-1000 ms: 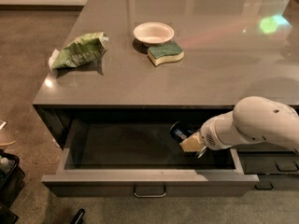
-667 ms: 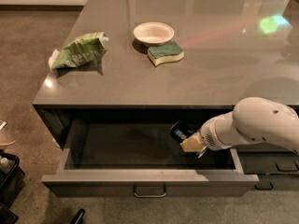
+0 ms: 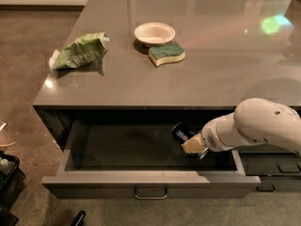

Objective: Place pepsi can into top drawer

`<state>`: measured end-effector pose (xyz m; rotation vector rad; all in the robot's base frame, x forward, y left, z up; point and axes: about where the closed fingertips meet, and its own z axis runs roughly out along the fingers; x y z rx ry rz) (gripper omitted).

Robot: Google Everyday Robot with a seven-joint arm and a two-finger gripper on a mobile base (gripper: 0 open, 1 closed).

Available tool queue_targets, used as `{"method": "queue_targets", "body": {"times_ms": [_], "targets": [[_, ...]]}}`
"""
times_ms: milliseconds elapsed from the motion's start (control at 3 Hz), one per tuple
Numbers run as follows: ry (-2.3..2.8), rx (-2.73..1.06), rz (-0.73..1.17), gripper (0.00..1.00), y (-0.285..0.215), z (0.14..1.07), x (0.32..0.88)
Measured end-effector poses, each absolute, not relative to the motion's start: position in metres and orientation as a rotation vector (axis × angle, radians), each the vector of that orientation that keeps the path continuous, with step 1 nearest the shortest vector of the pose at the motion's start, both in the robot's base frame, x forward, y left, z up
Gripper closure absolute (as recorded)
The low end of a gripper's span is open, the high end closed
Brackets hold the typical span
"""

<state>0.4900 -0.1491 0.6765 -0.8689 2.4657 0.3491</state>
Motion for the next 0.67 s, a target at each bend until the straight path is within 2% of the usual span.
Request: {"method": "queue_targets", "body": {"times_ms": [333,667], "targets": [[2.466,-0.869,0.349,0.19,-0.1491,0.6765,0.49],[2.466,-0.869,0.349,0.0,-0.1491,0.6765,0.49]]}}
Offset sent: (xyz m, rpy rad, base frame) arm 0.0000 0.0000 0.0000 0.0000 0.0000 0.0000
